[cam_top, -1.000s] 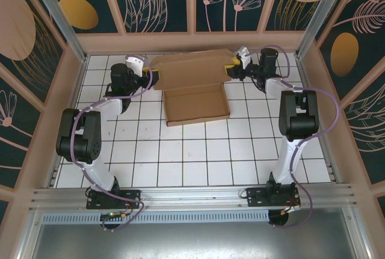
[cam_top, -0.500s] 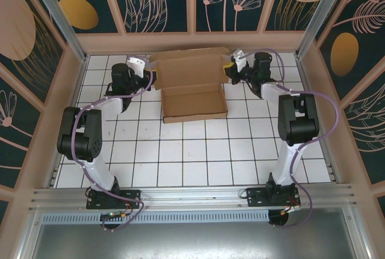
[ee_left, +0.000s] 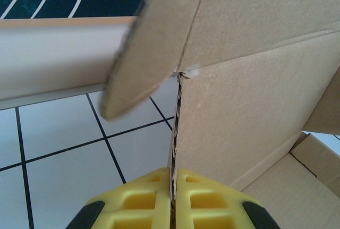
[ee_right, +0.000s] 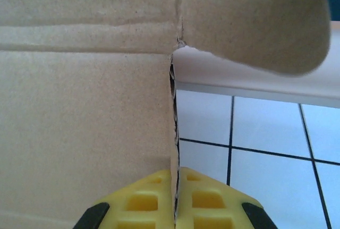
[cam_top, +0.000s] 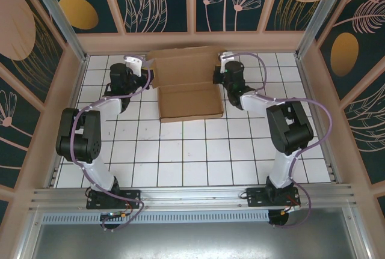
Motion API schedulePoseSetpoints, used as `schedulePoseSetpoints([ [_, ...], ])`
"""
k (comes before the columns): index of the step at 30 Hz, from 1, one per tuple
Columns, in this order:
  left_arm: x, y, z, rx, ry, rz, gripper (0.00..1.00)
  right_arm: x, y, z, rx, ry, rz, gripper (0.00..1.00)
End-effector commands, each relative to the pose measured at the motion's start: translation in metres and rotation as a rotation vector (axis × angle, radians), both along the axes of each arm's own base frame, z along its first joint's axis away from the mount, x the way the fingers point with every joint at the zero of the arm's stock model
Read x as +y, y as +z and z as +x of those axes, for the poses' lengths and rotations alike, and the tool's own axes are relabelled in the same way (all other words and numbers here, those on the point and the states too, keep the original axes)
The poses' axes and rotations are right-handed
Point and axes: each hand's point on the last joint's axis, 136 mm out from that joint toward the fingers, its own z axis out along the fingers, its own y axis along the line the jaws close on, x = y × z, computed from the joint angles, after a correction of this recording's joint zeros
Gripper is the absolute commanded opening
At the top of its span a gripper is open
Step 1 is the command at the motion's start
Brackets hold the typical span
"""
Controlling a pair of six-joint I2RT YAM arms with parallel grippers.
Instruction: Fold the paper box
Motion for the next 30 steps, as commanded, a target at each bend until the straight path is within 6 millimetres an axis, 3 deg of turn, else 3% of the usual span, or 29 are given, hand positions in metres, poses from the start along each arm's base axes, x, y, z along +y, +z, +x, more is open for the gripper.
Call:
schedulePoseSetpoints([
  [1, -0.002, 0.026, -0.001, -0.072, 0.016, -0.027, 0.07, -0.007, 0.027, 0.009, -0.051, -0.285, 0.139, 0.00],
  [3, -0.002, 0.025, -0.001, -0.068, 0.030, -0.031, 0.07, 0.011, 0.030, 0.007, -0.067, -0.327, 0.133, 0.00],
  [4, -0.001, 0.040, -0.003, -0.095, 0.036, -0.039, 0.08, 0.019, 0.033, 0.006, -0.079, -0.341, 0.129, 0.00],
  [9, 0.000, 0.044, -0.002, -0.079, 0.116, -0.080, 0.13, 0.050, 0.037, -0.001, -0.113, -0.315, 0.129, 0.00],
  [16, -0.030, 0.033, -0.001, -0.025, 0.176, -0.092, 0.22, 0.053, 0.033, -0.004, -0.109, -0.284, 0.148, 0.00],
  [21, -0.014, 0.036, 0.005, -0.028, 0.309, -0.189, 0.24, 0.055, 0.026, -0.007, -0.092, -0.256, 0.175, 0.00],
  [22, -0.011, 0.025, 0.001, -0.008, 0.329, -0.205, 0.25, 0.056, 0.024, -0.007, -0.083, -0.261, 0.188, 0.00],
  [24, -0.013, 0.029, -0.001, -0.019, 0.326, -0.259, 0.28, 0.057, 0.020, -0.006, -0.061, -0.281, 0.204, 0.00],
  [26, -0.016, 0.016, 0.001, 0.005, 0.341, -0.271, 0.29, 0.056, 0.017, -0.004, -0.051, -0.299, 0.214, 0.00],
  [30, -0.009, 0.015, -0.003, -0.004, 0.373, -0.285, 0.29, 0.047, 0.020, -0.007, -0.079, -0.322, 0.184, 0.00],
])
